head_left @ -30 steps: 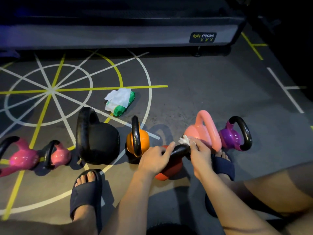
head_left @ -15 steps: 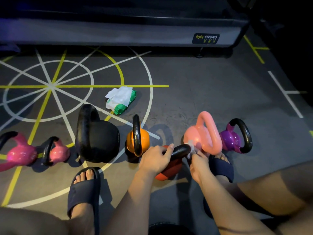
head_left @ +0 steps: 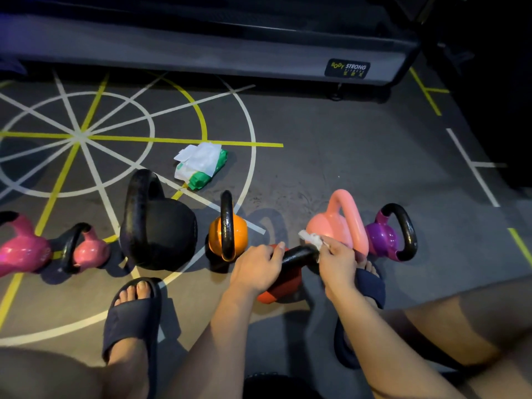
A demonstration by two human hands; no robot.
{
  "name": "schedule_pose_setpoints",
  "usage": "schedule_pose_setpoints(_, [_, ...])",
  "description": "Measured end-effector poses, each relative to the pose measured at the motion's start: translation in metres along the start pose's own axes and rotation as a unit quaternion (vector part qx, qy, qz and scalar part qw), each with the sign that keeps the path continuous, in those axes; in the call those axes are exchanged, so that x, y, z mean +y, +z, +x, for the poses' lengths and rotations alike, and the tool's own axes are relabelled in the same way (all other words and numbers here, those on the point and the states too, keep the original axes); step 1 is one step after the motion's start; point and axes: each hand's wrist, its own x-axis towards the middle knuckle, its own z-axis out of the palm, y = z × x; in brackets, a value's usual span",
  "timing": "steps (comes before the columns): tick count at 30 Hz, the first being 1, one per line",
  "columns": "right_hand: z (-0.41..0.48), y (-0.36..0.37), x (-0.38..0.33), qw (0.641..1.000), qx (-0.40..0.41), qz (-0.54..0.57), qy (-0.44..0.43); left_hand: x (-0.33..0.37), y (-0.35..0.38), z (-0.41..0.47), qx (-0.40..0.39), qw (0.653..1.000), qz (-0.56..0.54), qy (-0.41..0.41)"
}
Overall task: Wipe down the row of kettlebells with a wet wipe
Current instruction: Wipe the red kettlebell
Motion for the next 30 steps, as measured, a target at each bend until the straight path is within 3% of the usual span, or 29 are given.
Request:
schedule_pose_setpoints(2, [0.004,0.002,0.003,0.996,-0.015,0.039,0.073,0.000,-0.001,-0.001,-0.005,1.000,-0.004,-0.001])
schedule_pose_setpoints(3, [0.003,0.003,0.006,0.997,-0.013,0.023,0.067,0.001,-0.002,-0.001,-0.006,1.000,-0.005,-0.001])
schedule_pose_setpoints(6, [-0.012,0.000,0.004,0.997,0.017,-0.081,-0.009,0.000,-0.004,0.000,-0.002,1.000,-0.008,-0.006])
schedule_pose_setpoints(9, [-0.043,-0.001,-0.016,0.984,-0.007,-0.157,-0.085,-0.002,-0.003,0.002,0.000,1.000,-0.004,-0.007])
schedule_pose_setpoints(13, [-0.067,0.007,-0.014,0.962,-0.034,-0.145,-0.229,-0.003,0.000,0.000,-0.008,1.000,-0.021,-0.001])
schedule_pose_setpoints(16, [-0.059,0.005,-0.005,0.961,-0.025,-0.133,-0.242,-0.005,0.000,0.000,-0.007,1.000,-0.030,-0.005])
schedule_pose_setpoints(19, [-0.048,0.003,-0.006,0.982,-0.002,-0.099,-0.160,-0.004,-0.002,-0.001,-0.011,1.000,-0.021,-0.010])
schedule_pose_setpoints(22, [-0.030,0.005,0.001,0.996,0.058,-0.063,-0.001,-0.002,-0.003,-0.003,-0.018,0.999,-0.021,-0.017])
schedule_pose_setpoints(25, [-0.012,0.009,0.000,0.966,0.038,0.192,0.168,-0.001,-0.005,-0.003,-0.022,0.999,-0.025,-0.020])
schedule_pose_setpoints(28, [-0.014,0.015,0.003,0.963,0.050,0.208,0.164,0.001,-0.008,-0.004,-0.020,0.999,-0.026,-0.020])
schedule_pose_setpoints(30, [-0.033,0.011,-0.002,0.988,0.081,0.085,0.104,0.000,-0.009,-0.003,-0.017,0.999,-0.033,-0.021])
